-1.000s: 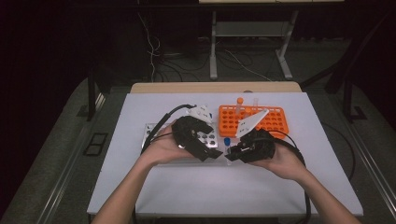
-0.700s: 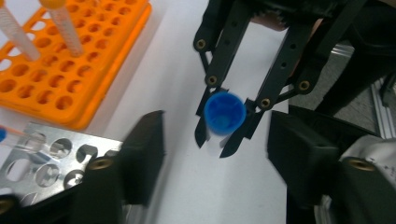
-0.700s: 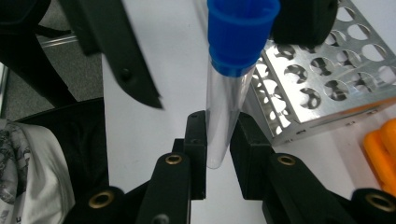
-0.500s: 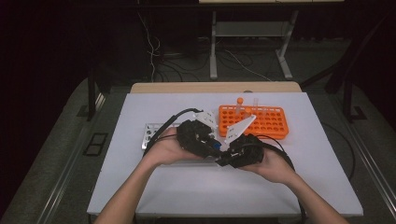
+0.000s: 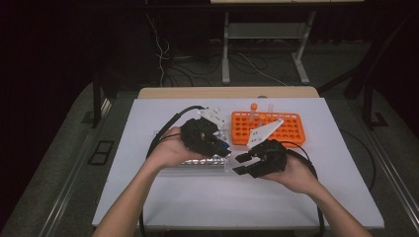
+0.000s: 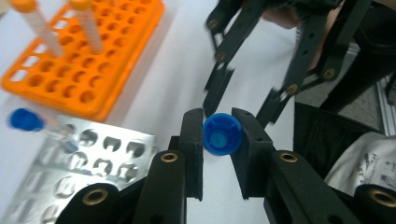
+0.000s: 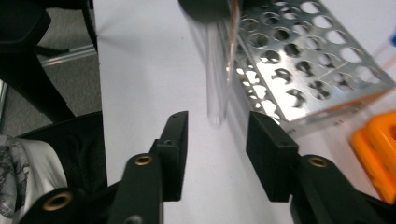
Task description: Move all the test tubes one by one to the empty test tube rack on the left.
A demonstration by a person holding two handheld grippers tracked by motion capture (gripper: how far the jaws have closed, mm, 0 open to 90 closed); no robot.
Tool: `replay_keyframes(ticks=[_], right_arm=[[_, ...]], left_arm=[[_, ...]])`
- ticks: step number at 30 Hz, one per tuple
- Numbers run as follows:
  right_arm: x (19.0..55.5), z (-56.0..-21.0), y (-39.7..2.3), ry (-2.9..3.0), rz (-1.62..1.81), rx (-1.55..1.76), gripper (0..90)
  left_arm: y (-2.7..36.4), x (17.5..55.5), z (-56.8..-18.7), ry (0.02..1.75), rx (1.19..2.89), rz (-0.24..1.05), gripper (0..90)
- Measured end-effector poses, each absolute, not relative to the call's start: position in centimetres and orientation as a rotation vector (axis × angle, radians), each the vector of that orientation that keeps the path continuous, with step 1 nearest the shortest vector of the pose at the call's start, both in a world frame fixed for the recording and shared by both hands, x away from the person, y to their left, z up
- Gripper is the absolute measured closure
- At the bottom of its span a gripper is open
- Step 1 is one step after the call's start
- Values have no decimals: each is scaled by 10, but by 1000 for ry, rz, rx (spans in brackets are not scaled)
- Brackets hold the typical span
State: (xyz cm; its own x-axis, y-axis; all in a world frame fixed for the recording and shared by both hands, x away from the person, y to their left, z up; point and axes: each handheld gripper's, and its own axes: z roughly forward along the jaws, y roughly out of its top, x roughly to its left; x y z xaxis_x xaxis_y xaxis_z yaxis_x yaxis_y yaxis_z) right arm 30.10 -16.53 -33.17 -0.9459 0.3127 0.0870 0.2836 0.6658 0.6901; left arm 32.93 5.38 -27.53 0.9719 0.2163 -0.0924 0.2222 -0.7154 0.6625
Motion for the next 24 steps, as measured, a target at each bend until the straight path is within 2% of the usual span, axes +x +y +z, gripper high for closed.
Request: replay_keyframes(ticks=[7, 12, 14, 16, 24], right_arm=[[301, -329, -192, 2781, 1212, 601, 387], [301, -329, -208, 2766, 1253, 677, 128], [301, -329, -214, 2749, 1257, 703, 92], [300, -329, -221, 2736, 1263, 733, 3], [300, -331, -246, 2676, 1280, 826, 3]], left_arm=[[66, 344, -263, 356, 2385, 50, 738], [69, 355, -257, 380, 2379, 80, 738], [70, 359, -255, 391, 2370, 89, 738], [71, 362, -255, 400, 2370, 97, 738], [74, 381, -253, 452, 2363, 123, 739]])
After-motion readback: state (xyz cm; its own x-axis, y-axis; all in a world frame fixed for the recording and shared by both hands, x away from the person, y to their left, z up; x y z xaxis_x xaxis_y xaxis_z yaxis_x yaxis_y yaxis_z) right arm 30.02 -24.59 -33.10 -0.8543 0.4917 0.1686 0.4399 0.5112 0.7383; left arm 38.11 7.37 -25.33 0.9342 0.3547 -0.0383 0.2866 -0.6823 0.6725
